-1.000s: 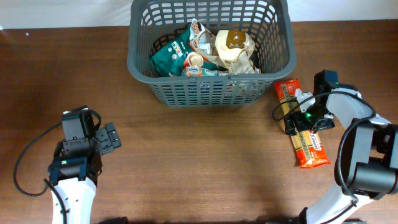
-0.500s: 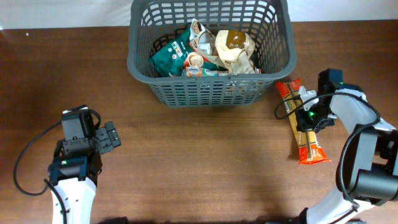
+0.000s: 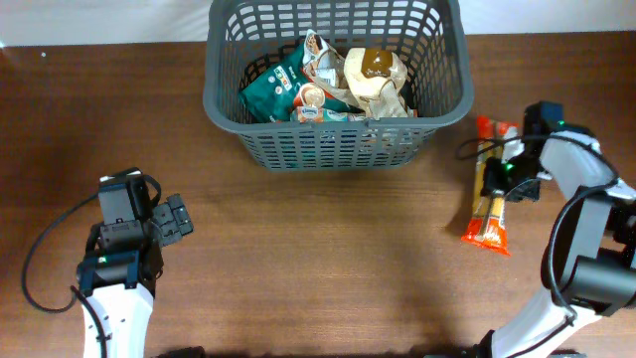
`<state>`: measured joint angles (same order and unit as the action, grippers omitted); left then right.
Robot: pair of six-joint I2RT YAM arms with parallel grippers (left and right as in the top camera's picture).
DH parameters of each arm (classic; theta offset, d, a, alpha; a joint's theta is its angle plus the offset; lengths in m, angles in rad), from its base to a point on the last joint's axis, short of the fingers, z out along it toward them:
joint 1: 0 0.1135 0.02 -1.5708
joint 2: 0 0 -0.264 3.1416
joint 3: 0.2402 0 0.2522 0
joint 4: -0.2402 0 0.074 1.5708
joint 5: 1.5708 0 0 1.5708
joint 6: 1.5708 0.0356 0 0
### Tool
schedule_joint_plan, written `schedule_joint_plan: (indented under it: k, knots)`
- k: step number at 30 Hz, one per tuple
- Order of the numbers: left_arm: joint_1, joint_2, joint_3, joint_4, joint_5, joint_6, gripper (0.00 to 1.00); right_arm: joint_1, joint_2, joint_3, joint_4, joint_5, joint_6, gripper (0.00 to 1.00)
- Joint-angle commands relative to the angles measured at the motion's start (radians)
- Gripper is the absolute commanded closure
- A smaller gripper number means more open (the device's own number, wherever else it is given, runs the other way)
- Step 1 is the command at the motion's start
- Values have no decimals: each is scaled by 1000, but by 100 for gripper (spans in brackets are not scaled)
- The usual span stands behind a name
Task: Pack container
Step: 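Carry the spaghetti box over the basket and lower it in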
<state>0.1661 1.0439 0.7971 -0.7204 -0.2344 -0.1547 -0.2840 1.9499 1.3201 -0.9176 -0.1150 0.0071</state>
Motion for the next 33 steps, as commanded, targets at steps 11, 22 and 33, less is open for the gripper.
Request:
schedule_joint_plan:
  k: [11,22,33]
  knots:
    - [7,2,-6,3,11,-9,1,-62,-16,608,-233,-20,102,96]
    - [7,2,-6,3,11,-9,1,41,-16,1212,-458,-14,39,96]
    - [7,1,-6,3,11,-9,1,385,-27,1600,-607,-69,-271,97]
